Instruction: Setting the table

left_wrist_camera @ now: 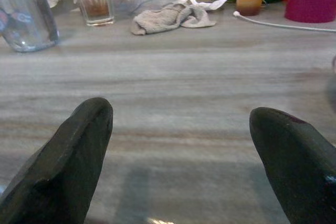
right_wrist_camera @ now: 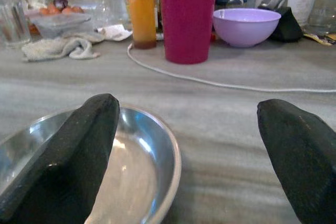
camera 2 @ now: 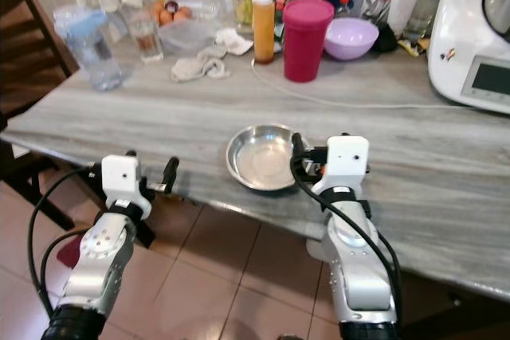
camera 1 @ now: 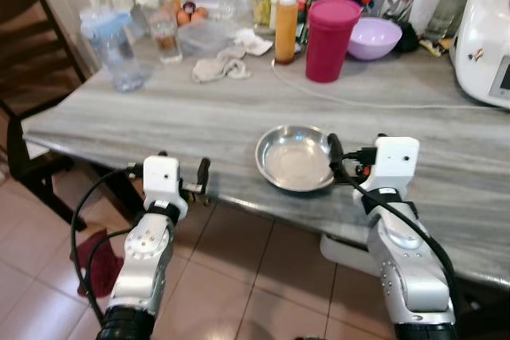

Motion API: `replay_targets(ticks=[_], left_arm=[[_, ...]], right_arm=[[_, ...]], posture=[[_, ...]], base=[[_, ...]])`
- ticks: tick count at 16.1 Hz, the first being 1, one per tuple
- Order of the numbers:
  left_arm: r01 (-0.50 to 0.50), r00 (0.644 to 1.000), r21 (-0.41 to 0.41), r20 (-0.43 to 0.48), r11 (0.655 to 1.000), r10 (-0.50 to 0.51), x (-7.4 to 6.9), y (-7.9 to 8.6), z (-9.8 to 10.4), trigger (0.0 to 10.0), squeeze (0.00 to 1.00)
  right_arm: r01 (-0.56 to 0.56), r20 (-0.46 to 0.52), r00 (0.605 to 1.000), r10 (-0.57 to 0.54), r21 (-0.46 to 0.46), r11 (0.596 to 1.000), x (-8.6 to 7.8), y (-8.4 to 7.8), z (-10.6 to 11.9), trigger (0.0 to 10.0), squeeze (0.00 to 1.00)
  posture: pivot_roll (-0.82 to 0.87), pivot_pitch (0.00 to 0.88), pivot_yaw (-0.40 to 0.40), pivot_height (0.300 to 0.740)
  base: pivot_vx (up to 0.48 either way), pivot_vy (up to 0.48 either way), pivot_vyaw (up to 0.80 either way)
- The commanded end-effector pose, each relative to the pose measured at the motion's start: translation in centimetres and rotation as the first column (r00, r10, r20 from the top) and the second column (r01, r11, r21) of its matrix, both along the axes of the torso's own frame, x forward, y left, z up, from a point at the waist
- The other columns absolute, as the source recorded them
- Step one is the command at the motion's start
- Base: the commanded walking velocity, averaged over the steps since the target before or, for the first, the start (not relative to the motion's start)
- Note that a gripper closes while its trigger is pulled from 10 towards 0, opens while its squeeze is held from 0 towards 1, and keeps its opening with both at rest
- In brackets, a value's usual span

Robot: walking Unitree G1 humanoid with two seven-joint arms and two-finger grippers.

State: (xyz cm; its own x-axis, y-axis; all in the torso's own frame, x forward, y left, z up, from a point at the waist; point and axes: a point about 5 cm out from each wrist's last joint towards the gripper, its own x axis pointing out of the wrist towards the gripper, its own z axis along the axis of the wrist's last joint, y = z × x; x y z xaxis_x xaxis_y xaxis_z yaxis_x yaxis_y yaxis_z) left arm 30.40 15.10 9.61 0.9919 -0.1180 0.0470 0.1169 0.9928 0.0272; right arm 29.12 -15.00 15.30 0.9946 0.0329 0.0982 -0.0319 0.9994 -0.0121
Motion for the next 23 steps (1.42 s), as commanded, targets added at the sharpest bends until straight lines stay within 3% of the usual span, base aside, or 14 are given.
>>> replay_targets(ticks=[1, 6, 13, 16, 17, 19, 21, 23], left_arm=[[-0.015, 1.000, 0.009, -0.013, 1.000, 0.016, -0.1, 0.3, -0.3, 10.0, 0.00], [-0.012, 1.000, 0.009, -0.025, 1.000, 0.012, -0.2, -0.4, -0.6, 10.0, 0.00], [-0.018, 1.000, 0.017, -0.024, 1.000, 0.019, -0.1, 0.0, -0.5, 10.0, 0.00], [-0.019, 0.999, 0.020, -0.026, 1.000, 0.020, -0.1, 0.0, -0.6, 10.0, 0.00], [-0.018, 0.999, 0.022, -0.026, 1.000, 0.018, -0.1, 0.0, -0.6, 10.0, 0.00], [-0.012, 1.000, 0.024, -0.026, 1.000, 0.013, 0.0, -0.1, -0.6, 10.0, 0.00], [-0.016, 0.999, 0.013, -0.032, 1.000, 0.016, 0.1, 0.0, -0.5, 10.0, 0.00], [-0.005, 1.000, 0.018, -0.026, 1.000, 0.005, 0.2, -0.1, -0.4, 10.0, 0.00]], right_arm=[[-0.012, 0.014, 1.000, 0.012, 0.006, 1.000, 0.0, 0.2, 0.5, 10.0, 0.00], [-0.051, -0.020, 0.998, 0.051, 0.007, 0.999, 0.0, 1.0, -0.1, 10.0, 0.00], [-0.058, -0.052, 0.997, 0.059, 0.017, 0.998, 0.5, 1.1, -0.7, 10.0, 0.00], [-0.045, -0.078, 0.996, 0.044, -0.020, 0.999, 0.6, 1.2, -1.2, 10.0, 0.00], [-0.026, -0.069, 0.997, 0.021, -0.084, 0.996, 0.7, 1.1, -1.3, 10.0, 0.00], [-0.024, -0.099, 0.995, 0.026, 0.013, 1.000, 0.8, 1.2, -1.6, 10.0, 0.00], [-0.025, -0.058, 0.998, 0.021, -0.055, 0.998, 0.9, 1.1, -1.2, 10.0, 0.00], [-0.032, -0.100, 0.995, 0.031, -0.014, 0.999, 0.8, 1.1, -1.7, 10.0, 0.00]], posture=[[-0.19, 0.079, 0.063, 0.740], [-0.19, 0.075, 0.057, 0.740], [-0.18, 0.064, 0.056, 0.740], [-0.17, 0.056, 0.057, 0.740], [-0.17, 0.054, 0.059, 0.740], [-0.17, 0.051, 0.061, 0.740], [-0.17, 0.049, 0.063, 0.740], [-0.17, 0.050, 0.068, 0.740]], base=[[-0.277, 0.000, 0.00], [-0.302, 0.000, 0.00], [-0.331, 0.000, 0.00], [-0.339, 0.000, 0.00], [-0.337, 0.000, 0.00], [-0.339, 0.000, 0.00], [-0.341, 0.000, 0.00], [-0.336, 0.000, 0.00]])
